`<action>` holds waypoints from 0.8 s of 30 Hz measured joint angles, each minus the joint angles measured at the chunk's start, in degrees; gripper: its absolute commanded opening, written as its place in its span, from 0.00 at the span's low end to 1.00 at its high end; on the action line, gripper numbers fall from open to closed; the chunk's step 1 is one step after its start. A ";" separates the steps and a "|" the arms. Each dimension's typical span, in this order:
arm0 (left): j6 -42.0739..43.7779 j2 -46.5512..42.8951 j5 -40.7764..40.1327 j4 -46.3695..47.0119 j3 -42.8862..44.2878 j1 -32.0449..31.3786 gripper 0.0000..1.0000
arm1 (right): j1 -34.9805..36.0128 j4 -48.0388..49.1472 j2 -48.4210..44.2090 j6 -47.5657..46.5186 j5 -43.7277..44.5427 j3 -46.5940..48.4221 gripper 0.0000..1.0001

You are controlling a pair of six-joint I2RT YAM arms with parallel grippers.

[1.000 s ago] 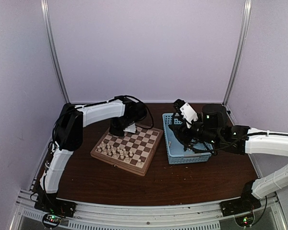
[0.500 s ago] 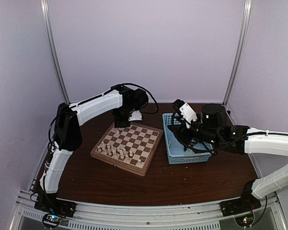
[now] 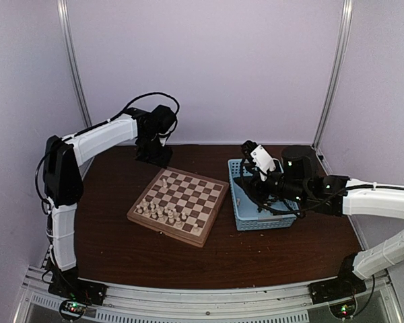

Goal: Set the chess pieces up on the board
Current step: Place the chess piece on the chessboard, then pick up the chess piece from the chessboard.

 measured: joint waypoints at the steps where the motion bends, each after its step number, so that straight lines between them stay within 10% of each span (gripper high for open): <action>1: -3.34 -0.04 0.00 1.14 -1.46 0.50 0.65 | 0.00 -0.09 0.00 0.00 -0.04 0.02 0.54; 24: -27.45 2.51 1.07 13.77 -9.07 0.85 0.53 | -0.04 -2.05 -0.66 1.01 -0.61 0.04 0.55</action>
